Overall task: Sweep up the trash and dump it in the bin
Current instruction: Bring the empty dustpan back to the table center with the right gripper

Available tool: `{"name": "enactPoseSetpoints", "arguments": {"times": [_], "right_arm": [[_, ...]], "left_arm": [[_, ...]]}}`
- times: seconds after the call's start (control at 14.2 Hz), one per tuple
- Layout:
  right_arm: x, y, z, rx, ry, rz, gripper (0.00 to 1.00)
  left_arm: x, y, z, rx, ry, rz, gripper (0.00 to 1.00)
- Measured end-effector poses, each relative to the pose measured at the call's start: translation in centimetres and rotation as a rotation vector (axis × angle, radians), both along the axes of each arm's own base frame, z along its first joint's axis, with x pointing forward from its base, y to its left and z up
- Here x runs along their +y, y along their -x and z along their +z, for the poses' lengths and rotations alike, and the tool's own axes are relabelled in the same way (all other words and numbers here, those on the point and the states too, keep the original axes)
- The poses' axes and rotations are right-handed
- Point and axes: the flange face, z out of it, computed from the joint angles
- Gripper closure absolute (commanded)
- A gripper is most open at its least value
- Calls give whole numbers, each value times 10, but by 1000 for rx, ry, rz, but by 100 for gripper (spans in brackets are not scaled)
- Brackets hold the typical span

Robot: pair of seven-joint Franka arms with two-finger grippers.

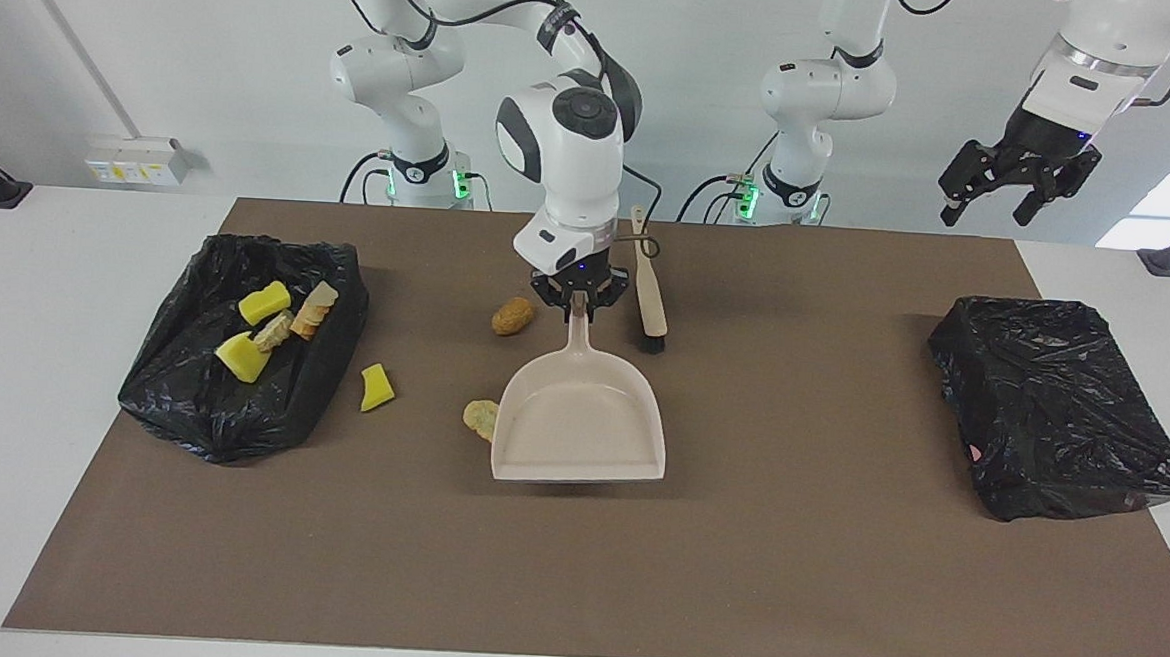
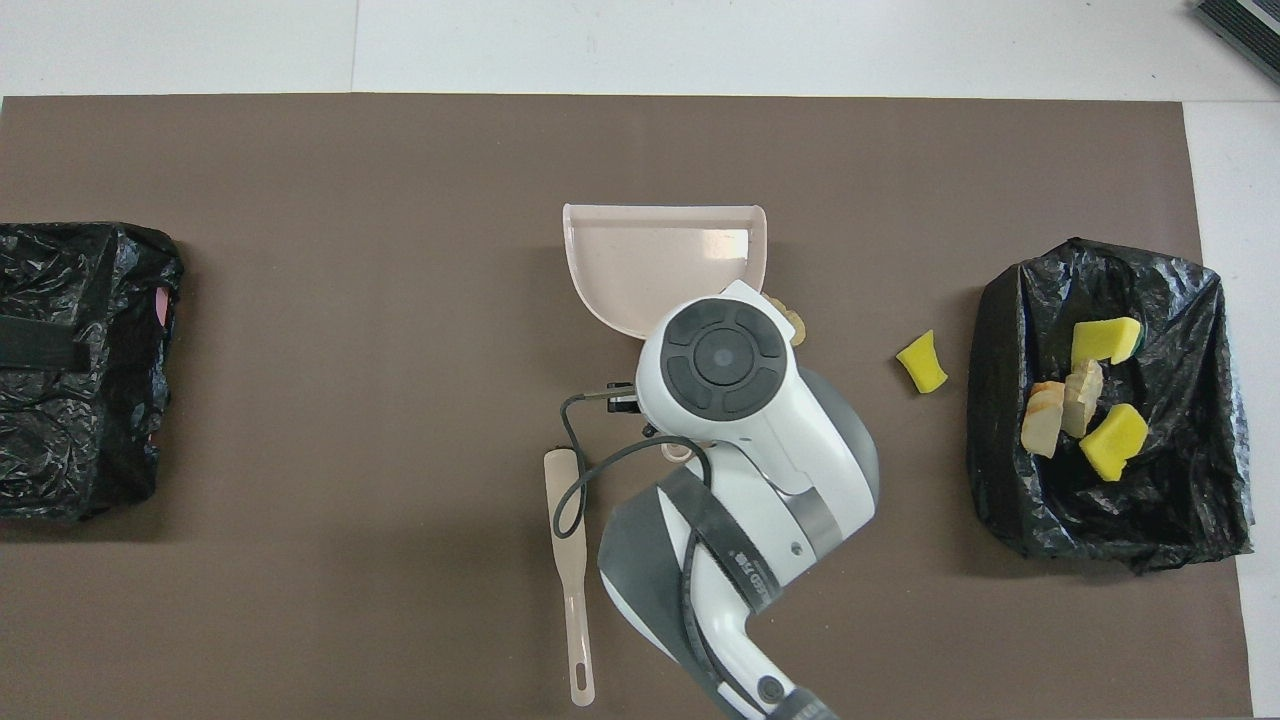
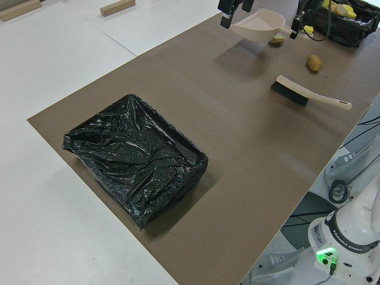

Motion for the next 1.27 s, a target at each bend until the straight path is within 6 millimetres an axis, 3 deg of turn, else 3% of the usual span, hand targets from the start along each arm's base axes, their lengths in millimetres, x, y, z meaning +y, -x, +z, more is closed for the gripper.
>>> {"name": "enactPoseSetpoints", "arguments": {"times": [0.28,0.49,0.56,0.64,0.99,1.27], "right_arm": [[51,-20,-46,-1,-5,-26,100],[71,-31,-67,-6,-10,-13,100],[75,-33,-72,-8,-10,-10,90],[78,-35,-74,-16,-16,-9,1],[82,-40,-65,-54,-30,-1,0],[77,-40,-31,-73,-42,-8,0]], "left_arm": [[-4,0,0,0,-1,-7,0],[-7,0,0,0,-1,-14,0],[-7,0,0,0,-1,-14,0],[-7,0,0,0,-1,-14,0],[-6,0,0,1,-1,-14,0],[-6,0,0,1,-1,-12,0]]}}
